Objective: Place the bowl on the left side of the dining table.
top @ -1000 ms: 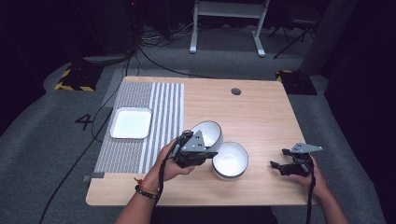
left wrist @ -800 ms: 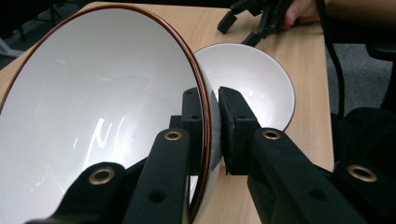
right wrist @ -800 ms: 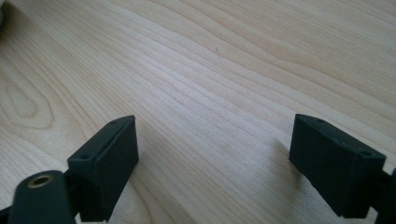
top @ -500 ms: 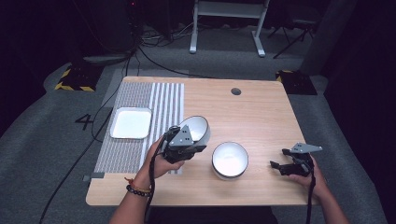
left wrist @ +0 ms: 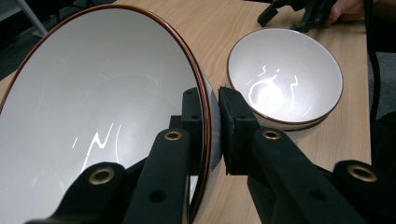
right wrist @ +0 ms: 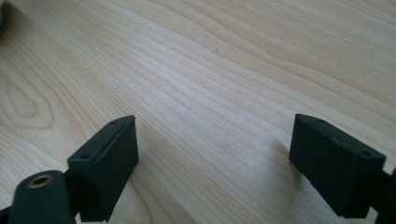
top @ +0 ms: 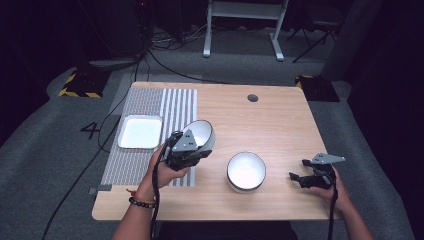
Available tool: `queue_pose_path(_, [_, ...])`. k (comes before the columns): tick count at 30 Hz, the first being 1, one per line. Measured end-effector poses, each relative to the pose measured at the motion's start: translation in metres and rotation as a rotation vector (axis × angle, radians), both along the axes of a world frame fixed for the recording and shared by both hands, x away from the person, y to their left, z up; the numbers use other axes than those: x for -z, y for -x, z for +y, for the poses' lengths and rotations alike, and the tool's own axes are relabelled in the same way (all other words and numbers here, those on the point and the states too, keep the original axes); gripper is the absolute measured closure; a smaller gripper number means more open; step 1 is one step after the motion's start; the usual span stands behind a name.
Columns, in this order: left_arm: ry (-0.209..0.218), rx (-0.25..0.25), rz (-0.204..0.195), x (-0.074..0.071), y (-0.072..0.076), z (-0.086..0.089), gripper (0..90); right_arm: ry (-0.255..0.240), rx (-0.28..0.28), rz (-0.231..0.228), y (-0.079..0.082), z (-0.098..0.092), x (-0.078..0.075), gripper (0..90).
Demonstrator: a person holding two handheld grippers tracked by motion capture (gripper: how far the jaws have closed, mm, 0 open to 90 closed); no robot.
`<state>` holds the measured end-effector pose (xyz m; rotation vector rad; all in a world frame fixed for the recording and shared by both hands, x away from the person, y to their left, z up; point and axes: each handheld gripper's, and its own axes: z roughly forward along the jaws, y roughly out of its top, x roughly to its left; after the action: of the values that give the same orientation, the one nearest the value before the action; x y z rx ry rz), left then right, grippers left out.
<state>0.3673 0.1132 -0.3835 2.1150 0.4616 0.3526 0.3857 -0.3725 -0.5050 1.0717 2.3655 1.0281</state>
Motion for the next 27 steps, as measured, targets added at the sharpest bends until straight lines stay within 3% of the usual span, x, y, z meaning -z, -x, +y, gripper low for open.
queue_pose_path(1, [0.007, -0.006, 0.024, 0.000, 0.001, 0.001, 81.1, 0.000, -0.001, -0.001, 0.000, 0.000, 0.000, 15.7])
queue_pose_path(4, [0.009, -0.030, 0.010, 0.000, -0.001, 0.005, 81.1, 0.000, -0.001, -0.001, 0.000, 0.000, 0.000, 15.7])
queue_pose_path(6, [0.011, -0.039, 0.024, 0.000, -0.001, 0.009, 81.1, 0.001, -0.003, -0.001, 0.000, 0.000, 0.000, 15.7])
queue_pose_path(8, [0.002, -0.048, 0.003, -0.001, -0.003, 0.011, 81.1, 0.000, -0.001, -0.002, 0.000, 0.000, 0.000, 15.7])
queue_pose_path(18, [0.017, -0.096, 0.024, 0.003, -0.009, 0.024, 81.1, -0.001, 0.000, 0.000, 0.000, 0.000, 0.000, 15.7])
queue_pose_path(27, [-0.007, -0.119, 0.033, 0.004, -0.016, 0.036, 81.1, 0.000, 0.000, 0.000, 0.000, 0.000, 0.000, 15.7])
